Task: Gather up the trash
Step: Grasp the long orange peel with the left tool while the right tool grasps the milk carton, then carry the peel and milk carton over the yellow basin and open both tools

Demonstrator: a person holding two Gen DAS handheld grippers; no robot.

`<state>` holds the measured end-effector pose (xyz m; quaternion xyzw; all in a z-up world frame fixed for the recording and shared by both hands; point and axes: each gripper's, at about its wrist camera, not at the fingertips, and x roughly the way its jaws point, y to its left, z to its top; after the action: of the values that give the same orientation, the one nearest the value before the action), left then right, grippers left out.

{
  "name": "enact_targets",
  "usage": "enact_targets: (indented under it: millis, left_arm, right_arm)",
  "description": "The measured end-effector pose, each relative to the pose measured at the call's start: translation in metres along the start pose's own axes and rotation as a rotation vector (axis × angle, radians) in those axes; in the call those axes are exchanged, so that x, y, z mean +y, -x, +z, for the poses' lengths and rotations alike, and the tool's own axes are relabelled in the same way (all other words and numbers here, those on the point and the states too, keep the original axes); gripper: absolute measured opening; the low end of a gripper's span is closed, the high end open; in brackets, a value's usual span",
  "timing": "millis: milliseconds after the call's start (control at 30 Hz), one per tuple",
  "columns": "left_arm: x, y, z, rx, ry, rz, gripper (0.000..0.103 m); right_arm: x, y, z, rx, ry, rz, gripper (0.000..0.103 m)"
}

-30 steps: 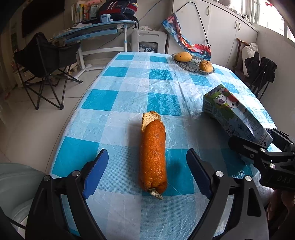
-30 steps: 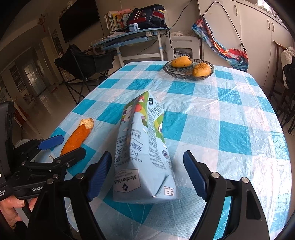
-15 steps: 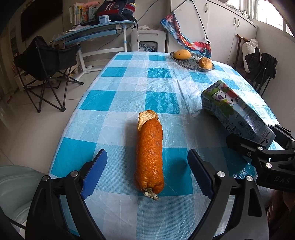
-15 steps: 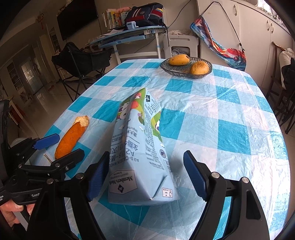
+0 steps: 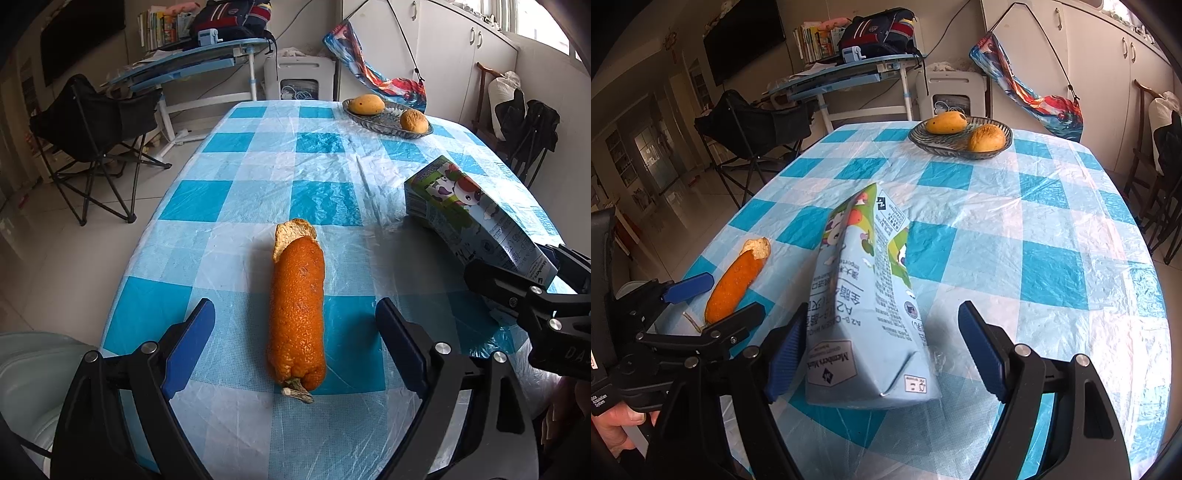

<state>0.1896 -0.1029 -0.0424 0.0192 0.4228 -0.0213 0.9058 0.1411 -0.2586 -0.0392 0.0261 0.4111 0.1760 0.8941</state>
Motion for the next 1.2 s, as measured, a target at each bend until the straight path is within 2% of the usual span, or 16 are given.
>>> enact_targets:
  millis: [400,667,867,967,1000,1033,1067,1100,1200]
  left_arm:
    - [0.004,0.002,-0.001,-0.014,0.016,-0.033,0.085]
    - [0.019,0.004,0.0,-0.035,0.098,-0.114,0.085]
    - [0.018,0.002,0.001,-0.031,0.073,-0.083,0.083]
    - [0.017,0.001,0.001,-0.04,0.066,-0.046,0.07]
    - [0.017,0.001,0.001,-0.044,0.061,-0.037,0.059]
    - [0.017,0.002,0.001,-0.045,0.054,-0.032,0.043]
    - [0.018,0.002,0.002,-0.043,0.048,-0.039,0.035]
    - [0.019,0.002,0.004,-0.035,0.051,-0.054,0.022]
    - [0.022,0.002,0.004,-0.026,0.058,-0.073,0.023]
  right_arm:
    - [0.001,-0.002,-0.001,0.011,-0.003,0.015,0.077]
    - [-0.001,-0.002,0.0,0.01,-0.011,0.031,0.077]
    - [0.0,0.0,0.001,0.004,-0.012,0.043,0.076]
    - [-0.001,-0.002,0.003,0.007,-0.015,0.05,0.073]
    - [-0.001,-0.003,0.003,0.011,-0.015,0.052,0.069]
    - [-0.001,-0.004,0.003,0.017,-0.015,0.055,0.06]
    - [-0.001,-0.005,0.003,0.022,-0.015,0.058,0.056]
    - [-0.001,-0.005,0.003,0.021,-0.016,0.057,0.05]
    - [0.0,0.001,0.004,0.0,-0.006,0.058,0.05]
